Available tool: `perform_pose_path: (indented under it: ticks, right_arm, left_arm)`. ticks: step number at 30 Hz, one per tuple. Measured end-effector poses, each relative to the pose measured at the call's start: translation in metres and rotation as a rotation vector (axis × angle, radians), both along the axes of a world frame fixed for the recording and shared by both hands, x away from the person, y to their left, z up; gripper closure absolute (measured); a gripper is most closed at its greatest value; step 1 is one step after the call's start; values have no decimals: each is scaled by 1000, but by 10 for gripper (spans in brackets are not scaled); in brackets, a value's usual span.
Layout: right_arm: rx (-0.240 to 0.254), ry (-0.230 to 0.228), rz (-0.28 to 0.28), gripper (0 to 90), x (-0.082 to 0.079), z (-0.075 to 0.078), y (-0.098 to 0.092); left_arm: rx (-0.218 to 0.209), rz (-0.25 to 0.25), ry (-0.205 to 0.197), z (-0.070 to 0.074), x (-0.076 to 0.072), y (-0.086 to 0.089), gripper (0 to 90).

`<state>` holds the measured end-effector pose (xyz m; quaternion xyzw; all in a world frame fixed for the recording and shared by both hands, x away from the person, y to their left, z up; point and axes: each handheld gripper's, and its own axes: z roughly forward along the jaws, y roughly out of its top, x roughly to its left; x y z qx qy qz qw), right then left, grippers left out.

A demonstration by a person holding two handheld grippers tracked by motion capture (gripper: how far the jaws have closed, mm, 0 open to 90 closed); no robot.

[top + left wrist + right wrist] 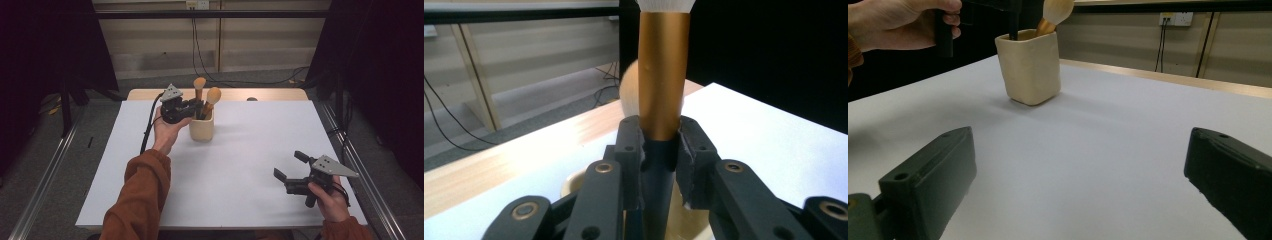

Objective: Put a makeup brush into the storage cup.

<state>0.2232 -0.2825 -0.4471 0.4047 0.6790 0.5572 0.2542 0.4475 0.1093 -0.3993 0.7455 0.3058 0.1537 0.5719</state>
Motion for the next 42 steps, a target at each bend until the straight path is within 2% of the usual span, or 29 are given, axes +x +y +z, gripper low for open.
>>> perform_pose_path:
  ticks: [14, 21, 23, 25, 26, 27, 29, 37, 40, 42]
  right_arm:
    - [-5, 1, 12, 0, 0, -1, 2]
    - [-9, -6, 13, 0, 0, -1, 2]
    - [-7, -4, 12, 1, 0, -1, 1]
    - [-9, -3, 13, 1, 0, -1, 1]
    - [-9, -3, 13, 1, 0, -1, 1]
    - [-7, -2, 12, 1, 0, -1, 2]
    - [-11, -5, 16, 1, 0, -1, 2]
    - [-6, -4, 12, 1, 1, -1, 1]
    - [-3, -3, 9, 1, 0, -1, 0]
    - [-5, -7, 6, 1, 0, -1, -1]
  left_arm:
    - [34, 15, 34, -19, 0, -1, 740]
    - [39, 21, 51, -20, -1, -1, 735]
    - [34, 30, 63, -18, -2, -1, 691]
    - [35, 23, 53, -16, -4, -3, 652]
    - [58, 29, 44, -14, -5, -3, 627]
    - [62, 30, 40, -14, -5, -3, 610]
    - [47, 40, 50, -14, -5, -1, 578]
    - [36, 21, 27, -12, -5, 2, 411]
    - [34, 15, 39, -14, -5, 3, 361]
    - [31, 21, 46, -15, -5, 3, 290]
